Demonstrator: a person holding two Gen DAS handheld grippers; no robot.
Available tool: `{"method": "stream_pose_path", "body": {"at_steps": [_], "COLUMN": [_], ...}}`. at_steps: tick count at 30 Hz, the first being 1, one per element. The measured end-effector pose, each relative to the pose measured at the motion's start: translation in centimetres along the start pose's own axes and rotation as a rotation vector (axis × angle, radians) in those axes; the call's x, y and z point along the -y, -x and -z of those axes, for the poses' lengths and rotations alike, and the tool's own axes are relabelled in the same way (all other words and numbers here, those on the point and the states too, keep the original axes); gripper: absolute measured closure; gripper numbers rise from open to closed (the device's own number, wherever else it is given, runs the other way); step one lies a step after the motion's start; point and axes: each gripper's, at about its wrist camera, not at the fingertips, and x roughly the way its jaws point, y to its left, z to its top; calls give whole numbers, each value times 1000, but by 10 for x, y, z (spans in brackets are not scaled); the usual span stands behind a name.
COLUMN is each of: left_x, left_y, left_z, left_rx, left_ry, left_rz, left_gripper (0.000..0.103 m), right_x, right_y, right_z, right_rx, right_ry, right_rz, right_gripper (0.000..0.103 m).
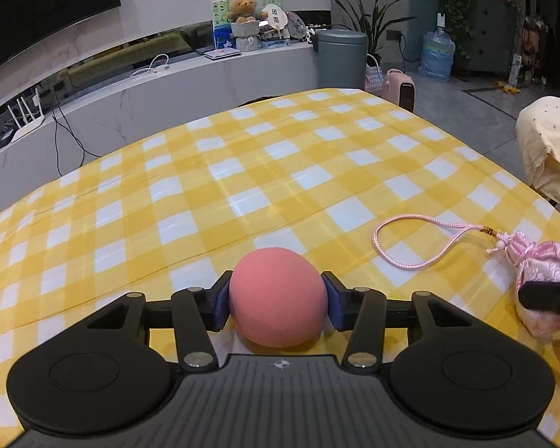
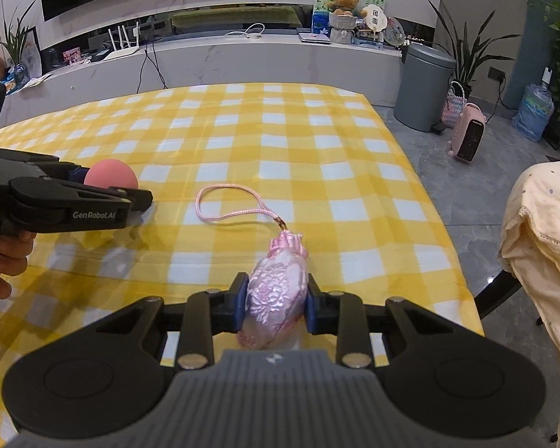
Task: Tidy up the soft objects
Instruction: 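Grasp the pink heart pouch with the right tool while the left tool grasps the pink sponge ball, then carry the pink ball and pink pouch over the orange box with both tools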
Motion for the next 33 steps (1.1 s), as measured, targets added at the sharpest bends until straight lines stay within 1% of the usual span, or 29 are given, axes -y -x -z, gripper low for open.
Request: {"method": "stream_pose_path", "body": {"at_steps": [5, 7, 10, 15, 19, 22, 24, 26, 28, 29, 30, 33], "left_x": [-2, -3, -2, 1, 1, -8, -16, -32, -54, -66, -80, -114], "left_y": [3, 10, 32, 86, 142, 193, 224, 254, 276, 287, 300, 325], "left_z": [-1, 0, 0, -3, -5, -3, 0, 3, 10, 14, 20, 39], "left_rx": [-8, 7, 40, 78, 94, 88, 94, 67, 44, 45, 55, 76], "left_ry": [7, 20, 29, 44, 47, 78, 65, 70, 115, 133, 146, 163], "left_rz": [11, 26, 44, 63, 66, 104, 111, 123, 147, 138, 109, 0], "left_gripper": [49, 49, 49, 49, 49, 49, 49, 49, 49, 49, 49, 48], "right_x": [0, 1, 2, -8, -27, -52, -72, -100, -127, -141, -154, -201], "right_y": [10, 18, 38, 94, 161, 214, 248, 278, 302, 314, 323, 342], "right_z": [-2, -4, -8, -21, -35, -44, -50, -54, -59, -61, -63, -66], "right_rx": [27, 43, 72, 135, 220, 287, 337, 409, 464, 486, 505, 555], "right_ry": [-16, -30, -60, -82, -88, -72, -49, 1, 34, 35, 39, 73], "right_rz": [2, 1, -7, -14, -34, -71, -98, -96, -106, -129, -152, -205], "right_gripper": [75, 75, 75, 75, 75, 75, 75, 75, 75, 75, 75, 75]}}
